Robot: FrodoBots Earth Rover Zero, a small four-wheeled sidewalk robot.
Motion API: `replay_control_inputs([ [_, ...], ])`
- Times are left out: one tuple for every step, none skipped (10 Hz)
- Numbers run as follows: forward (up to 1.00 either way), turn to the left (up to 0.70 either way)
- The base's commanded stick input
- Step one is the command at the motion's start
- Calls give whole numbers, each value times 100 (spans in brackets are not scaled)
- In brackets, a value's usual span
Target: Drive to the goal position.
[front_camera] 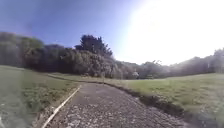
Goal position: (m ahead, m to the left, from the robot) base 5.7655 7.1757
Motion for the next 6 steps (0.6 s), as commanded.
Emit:
replay_control_inputs([
  [50, 27],
  [50, 0],
  [50, 0],
  [50, 0],
  [50, 0],
  [50, 0],
])
